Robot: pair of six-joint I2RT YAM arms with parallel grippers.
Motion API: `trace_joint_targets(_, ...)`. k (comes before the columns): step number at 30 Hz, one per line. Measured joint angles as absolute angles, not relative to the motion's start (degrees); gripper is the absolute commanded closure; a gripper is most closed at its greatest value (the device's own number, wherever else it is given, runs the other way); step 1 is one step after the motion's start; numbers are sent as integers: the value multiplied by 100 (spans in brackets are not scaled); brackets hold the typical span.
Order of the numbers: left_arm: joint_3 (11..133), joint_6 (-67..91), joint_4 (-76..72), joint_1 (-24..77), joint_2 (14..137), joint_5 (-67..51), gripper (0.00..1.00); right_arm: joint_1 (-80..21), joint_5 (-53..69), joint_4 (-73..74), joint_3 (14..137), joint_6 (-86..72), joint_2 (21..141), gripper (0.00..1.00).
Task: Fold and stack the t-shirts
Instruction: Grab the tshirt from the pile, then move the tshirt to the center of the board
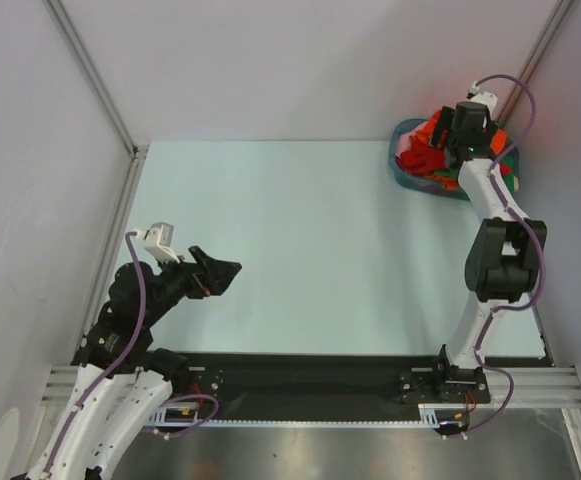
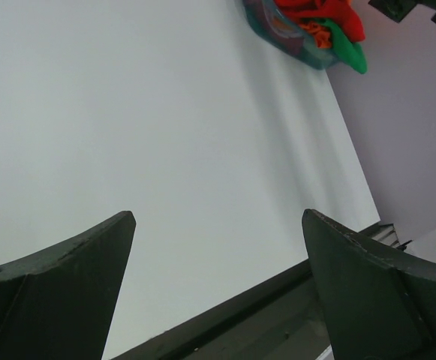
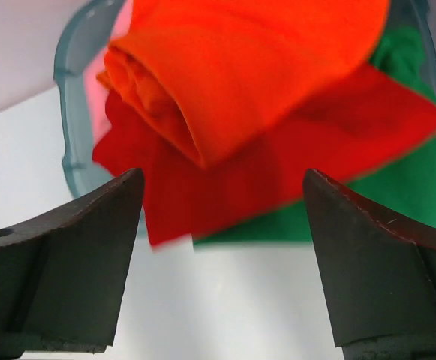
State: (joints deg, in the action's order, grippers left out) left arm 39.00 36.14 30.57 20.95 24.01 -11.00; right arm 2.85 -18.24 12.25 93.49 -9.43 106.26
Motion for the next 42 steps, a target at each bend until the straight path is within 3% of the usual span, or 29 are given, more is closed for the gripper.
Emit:
trace_joint_targets(2,3900,3538,3052,2095,2438,-1118,0,250,-1876,1028,9749,-722,11115,13)
trace_joint_targets(4,3900,3459,3046,2095,2456,-1120,0,217,-1962,864,10106,-504,11614,29)
trace_joint_targets(5,3900,3433,3026,2095,2473,-1118,0,209,-2058,792,10256,-390,11883,54)
trace_joint_targets(6,3900,3409,3011,2095,2488,-1118,0,191,-2121,764,10331,-316,12027,67)
trace_joint_targets(9,3900,3330,2987,2093,2561,-1116,0,137,-2569,635,10648,-38,12523,73)
trace_joint_targets(12,3900,3293,2976,2093,2609,-1116,0,80,-2891,473,10866,257,12702,97)
trace_joint_targets(13,3900,3293,2969,2093,2624,-1116,0,67,-2982,508,11021,355,12728,100)
trace_joint_targets(20,3900,3339,2875,2093,2818,-1247,1,-416,-3588,659,13100,1122,12687,100)
trace_joint_targets(29,4156,3476,2974,2091,2729,-1304,0,-2670,-4171,325,13120,2626,11242,100)
trace_joint_targets(34,4915,3358,3164,2091,2661,-1144,0,-3782,-4156,869,11902,2185,9649,100)
trace_joint_targets(36,5273,3284,3251,2091,2659,-1066,0,-3977,-3918,1291,11209,1647,8862,94)
trace_joint_targets(37,5433,3242,3293,2091,2659,-1044,0,-4005,-3706,1444,10794,1317,8482,83)
trace_joint_targets(39,5708,3188,3411,2091,2659,-1007,0,-3983,-3264,1645,9782,661,7677,72)
trace_joint_targets(40,5819,3173,3452,2091,2659,-987,0,-3955,-3028,1743,9238,344,7317,51)
trace_joint_targets(42,5990,3144,3542,2091,2655,-956,0,-3833,-2550,1918,8114,-272,6742,31)
